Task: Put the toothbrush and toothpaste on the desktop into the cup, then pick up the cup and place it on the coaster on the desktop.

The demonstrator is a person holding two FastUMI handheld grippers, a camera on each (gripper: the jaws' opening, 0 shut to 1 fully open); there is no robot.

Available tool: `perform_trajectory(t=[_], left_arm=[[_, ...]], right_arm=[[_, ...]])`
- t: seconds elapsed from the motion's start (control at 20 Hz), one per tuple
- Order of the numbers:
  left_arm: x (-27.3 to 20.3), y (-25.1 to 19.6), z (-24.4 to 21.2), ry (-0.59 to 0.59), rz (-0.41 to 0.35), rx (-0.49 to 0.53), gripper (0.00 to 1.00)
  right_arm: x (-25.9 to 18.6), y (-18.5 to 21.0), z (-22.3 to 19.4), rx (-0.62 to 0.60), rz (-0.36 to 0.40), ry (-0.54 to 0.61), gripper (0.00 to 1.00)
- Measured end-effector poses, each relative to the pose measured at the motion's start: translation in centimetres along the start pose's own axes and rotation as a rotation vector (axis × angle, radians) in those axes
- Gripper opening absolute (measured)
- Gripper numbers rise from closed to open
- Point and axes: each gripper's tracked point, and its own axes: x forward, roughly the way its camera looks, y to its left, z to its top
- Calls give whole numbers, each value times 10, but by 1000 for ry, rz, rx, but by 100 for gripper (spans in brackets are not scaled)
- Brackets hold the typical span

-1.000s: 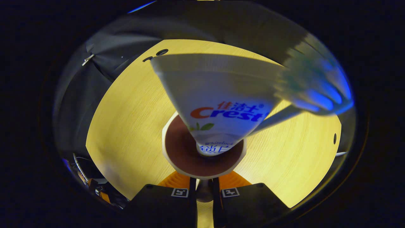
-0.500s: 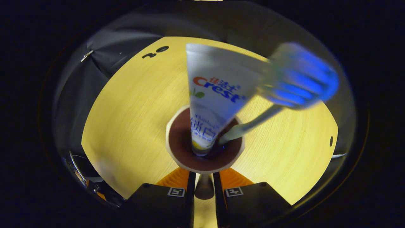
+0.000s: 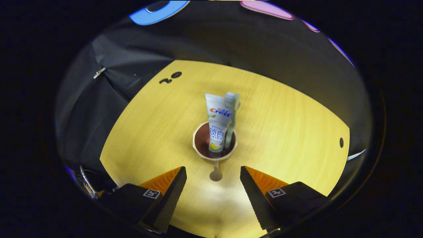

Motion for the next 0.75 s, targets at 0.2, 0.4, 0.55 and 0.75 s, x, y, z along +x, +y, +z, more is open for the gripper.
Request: perform_trajectory(t=[0.2,0.4,0.55,0.75], left_arm=[[-6,-27,16,-31,-76,39,98],[-18,-58,38,-76,-158,104,98],[-29,-85,55,-107,-230,164,98],[-54,-112,71,-138,-281,221,98]], right_arm=[[-70,7,3,54,23,-122,98],[-141,-5,1,86,-22,-303,98],[-194,-9,-20,76,-63,-438,98],[-258,-12,-56,114,-162,-617,98]])
